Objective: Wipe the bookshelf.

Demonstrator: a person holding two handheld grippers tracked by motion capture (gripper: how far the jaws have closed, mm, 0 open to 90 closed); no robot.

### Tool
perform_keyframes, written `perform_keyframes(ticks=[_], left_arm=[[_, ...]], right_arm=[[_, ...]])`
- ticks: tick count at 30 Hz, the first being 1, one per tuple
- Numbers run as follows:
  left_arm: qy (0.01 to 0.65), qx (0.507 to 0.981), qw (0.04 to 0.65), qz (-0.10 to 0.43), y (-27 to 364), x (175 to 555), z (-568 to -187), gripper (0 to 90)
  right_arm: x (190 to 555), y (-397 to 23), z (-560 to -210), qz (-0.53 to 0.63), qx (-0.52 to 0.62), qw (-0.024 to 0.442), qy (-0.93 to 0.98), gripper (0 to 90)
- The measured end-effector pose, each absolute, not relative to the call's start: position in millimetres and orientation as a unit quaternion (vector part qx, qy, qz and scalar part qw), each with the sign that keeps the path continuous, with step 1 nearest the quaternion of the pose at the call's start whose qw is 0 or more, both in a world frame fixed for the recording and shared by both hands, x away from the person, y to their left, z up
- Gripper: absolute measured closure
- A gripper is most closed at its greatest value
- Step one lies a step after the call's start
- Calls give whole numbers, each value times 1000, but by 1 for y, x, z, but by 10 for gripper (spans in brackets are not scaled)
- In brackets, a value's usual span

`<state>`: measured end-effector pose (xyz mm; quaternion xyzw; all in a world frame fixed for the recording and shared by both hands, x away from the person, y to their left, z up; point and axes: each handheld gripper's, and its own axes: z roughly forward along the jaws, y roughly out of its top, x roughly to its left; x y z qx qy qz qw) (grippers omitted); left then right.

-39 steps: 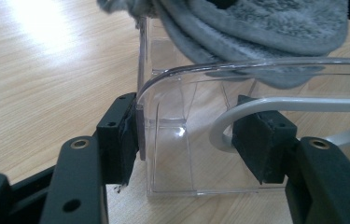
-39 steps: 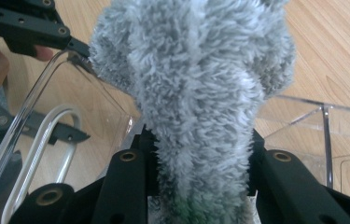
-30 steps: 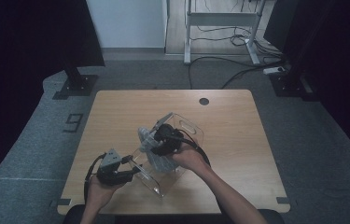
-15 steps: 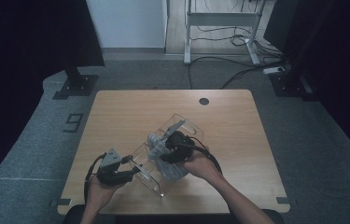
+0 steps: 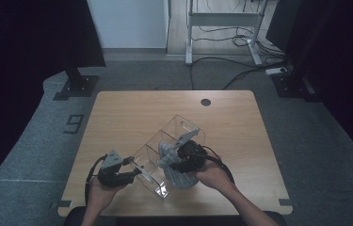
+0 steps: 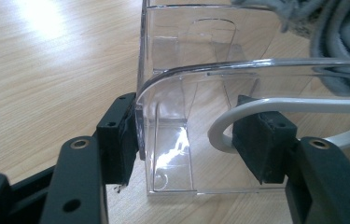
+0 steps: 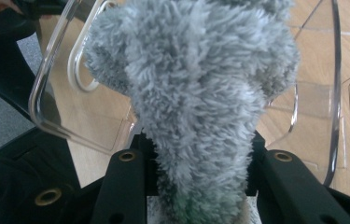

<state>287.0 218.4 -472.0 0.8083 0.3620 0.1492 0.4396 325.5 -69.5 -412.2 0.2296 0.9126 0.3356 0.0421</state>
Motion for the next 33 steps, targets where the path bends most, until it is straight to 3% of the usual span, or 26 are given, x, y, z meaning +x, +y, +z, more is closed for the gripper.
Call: perform_keyframes(ticks=[33], left_arm=[[367, 807, 437, 155, 216, 288, -472, 421]], right_arm=[[307, -89, -455, 329, 244, 40, 911, 628]])
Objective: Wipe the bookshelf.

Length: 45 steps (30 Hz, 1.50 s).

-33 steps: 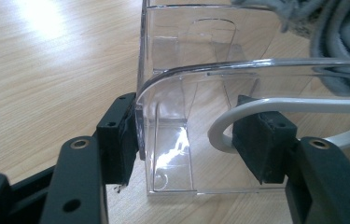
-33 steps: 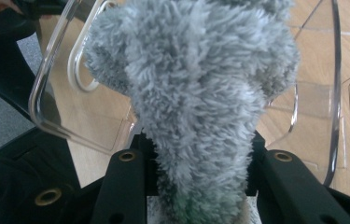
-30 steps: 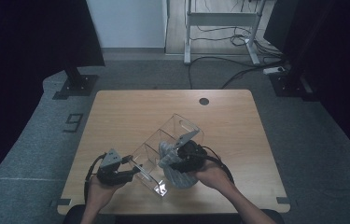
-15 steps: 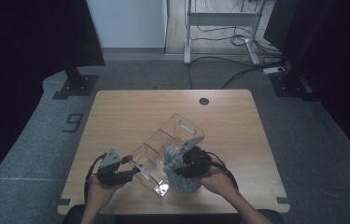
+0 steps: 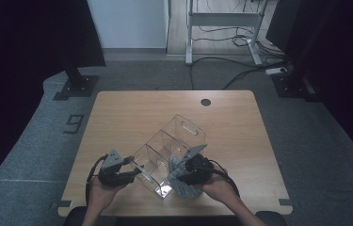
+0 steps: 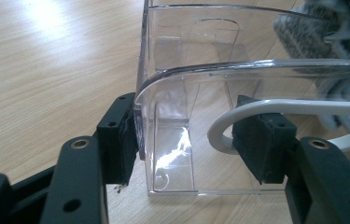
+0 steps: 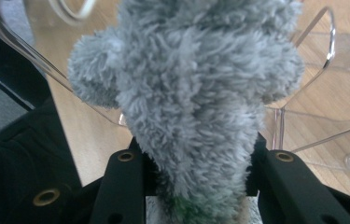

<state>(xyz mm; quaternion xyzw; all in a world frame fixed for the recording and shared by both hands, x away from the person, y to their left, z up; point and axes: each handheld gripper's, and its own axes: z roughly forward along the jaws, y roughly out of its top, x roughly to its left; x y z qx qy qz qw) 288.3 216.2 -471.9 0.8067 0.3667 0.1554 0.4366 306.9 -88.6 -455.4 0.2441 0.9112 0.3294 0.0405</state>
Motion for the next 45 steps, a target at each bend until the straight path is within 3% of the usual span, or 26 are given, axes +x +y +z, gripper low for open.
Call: perform_keyframes(ticks=[28, 35, 45], left_arm=[[381, 798, 436, 166, 200, 323, -473, 420], [379, 798, 437, 167, 202, 324, -473, 418], [373, 803, 433, 171, 210, 313, -469, 198]], right_arm=[[344, -91, -518, 295, 294, 60, 907, 638], [343, -90, -518, 293, 293, 62, 908, 634], [338, -96, -508, 300, 288, 58, 908, 625]])
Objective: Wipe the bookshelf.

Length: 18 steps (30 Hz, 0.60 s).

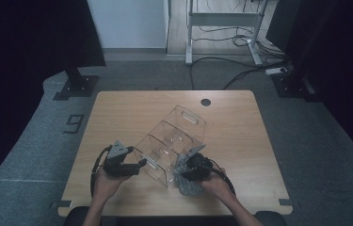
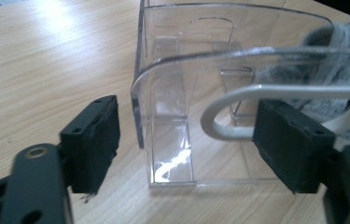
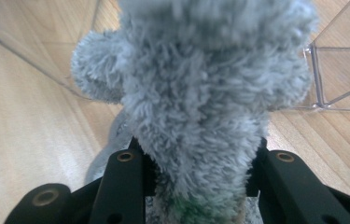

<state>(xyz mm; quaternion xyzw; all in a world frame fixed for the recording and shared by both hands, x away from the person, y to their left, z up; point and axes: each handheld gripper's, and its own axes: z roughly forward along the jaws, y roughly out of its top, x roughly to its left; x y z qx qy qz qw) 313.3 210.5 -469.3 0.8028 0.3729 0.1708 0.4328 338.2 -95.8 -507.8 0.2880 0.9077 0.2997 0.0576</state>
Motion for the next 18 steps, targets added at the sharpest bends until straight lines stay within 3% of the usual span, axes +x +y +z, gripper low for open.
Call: perform_keyframes(ticks=[18], left_arm=[[393, 830, 360, 166, 253, 312, -499, 80]], right_arm=[[327, -108, -453, 329, 276, 30, 903, 622]])
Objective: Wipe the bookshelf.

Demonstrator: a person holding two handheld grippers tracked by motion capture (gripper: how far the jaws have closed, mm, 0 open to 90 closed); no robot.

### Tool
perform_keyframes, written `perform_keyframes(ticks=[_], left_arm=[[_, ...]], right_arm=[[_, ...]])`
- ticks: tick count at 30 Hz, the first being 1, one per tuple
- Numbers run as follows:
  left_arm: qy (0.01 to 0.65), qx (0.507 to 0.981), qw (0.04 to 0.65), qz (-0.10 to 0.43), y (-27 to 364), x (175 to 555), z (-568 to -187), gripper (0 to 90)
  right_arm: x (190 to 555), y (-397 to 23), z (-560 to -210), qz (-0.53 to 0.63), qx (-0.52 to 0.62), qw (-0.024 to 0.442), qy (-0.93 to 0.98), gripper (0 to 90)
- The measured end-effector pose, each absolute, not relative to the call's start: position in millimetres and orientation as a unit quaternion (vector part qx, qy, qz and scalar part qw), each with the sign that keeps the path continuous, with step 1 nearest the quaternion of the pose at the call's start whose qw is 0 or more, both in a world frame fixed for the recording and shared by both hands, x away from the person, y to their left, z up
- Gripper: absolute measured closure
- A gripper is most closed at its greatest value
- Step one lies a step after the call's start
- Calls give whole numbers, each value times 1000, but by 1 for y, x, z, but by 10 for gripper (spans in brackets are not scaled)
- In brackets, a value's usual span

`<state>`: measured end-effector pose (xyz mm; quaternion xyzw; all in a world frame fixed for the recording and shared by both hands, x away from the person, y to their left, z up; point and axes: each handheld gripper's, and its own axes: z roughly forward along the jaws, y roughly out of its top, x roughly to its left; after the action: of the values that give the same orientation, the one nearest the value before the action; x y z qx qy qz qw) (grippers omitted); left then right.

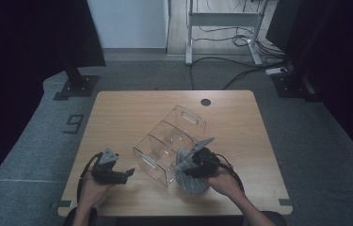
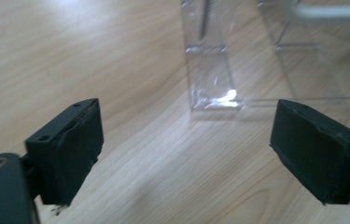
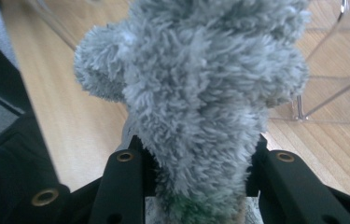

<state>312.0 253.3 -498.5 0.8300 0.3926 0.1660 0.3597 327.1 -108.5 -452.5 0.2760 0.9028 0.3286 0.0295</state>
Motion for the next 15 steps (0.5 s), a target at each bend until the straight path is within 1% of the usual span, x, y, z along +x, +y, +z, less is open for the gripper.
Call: perform_keyframes(ticks=[5, 15], left_arm=[[399, 841, 327, 164, 261, 319, -513, 1], [392, 857, 296, 156, 258, 324, -530, 0]], right_arm=[[327, -105, -435, 327, 269, 27, 905, 619], [335, -95, -397, 341, 257, 14, 904, 617]])
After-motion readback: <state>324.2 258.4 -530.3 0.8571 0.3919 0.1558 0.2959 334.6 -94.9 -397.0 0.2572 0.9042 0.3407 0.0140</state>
